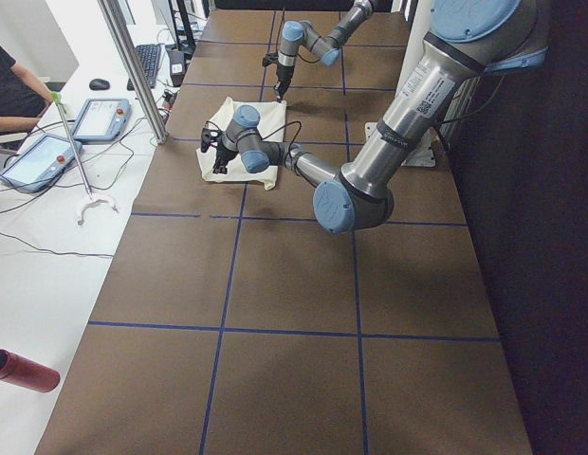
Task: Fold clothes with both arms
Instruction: 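Move the right gripper to the folded shirt's side edge and grasp it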
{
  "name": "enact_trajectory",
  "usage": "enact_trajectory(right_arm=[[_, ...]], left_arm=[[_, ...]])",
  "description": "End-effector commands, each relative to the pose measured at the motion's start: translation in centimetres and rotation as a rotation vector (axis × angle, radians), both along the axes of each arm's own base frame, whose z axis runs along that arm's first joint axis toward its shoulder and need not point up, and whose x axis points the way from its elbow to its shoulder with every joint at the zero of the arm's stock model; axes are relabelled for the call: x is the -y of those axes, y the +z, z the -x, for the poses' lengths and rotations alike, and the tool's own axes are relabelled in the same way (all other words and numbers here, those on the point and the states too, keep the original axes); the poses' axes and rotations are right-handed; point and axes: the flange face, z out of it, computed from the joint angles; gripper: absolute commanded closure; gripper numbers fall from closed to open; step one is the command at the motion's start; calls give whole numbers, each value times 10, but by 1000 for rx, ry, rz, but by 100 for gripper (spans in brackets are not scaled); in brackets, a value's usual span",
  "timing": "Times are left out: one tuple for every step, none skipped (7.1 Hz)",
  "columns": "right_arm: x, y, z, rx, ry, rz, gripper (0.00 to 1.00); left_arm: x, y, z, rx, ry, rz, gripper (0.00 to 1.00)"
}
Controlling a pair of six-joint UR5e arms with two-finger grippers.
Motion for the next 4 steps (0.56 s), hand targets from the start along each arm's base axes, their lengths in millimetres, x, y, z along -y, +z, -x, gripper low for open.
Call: enact_trajectory(right_arm=[[-29, -12, 3, 36, -8, 17, 100], [-54, -17, -3, 60, -17, 35, 100], [-97, -17, -24, 78, -56, 34, 100], [-148, -13, -30, 85, -99, 73, 100]], left_arm=[[-2, -2, -3, -3, 5, -2, 71], [-8, -5, -9, -8, 15, -6, 71], [-9, -6, -10, -8, 16, -6, 71], [-10, -7, -10, -9, 18, -9, 71]])
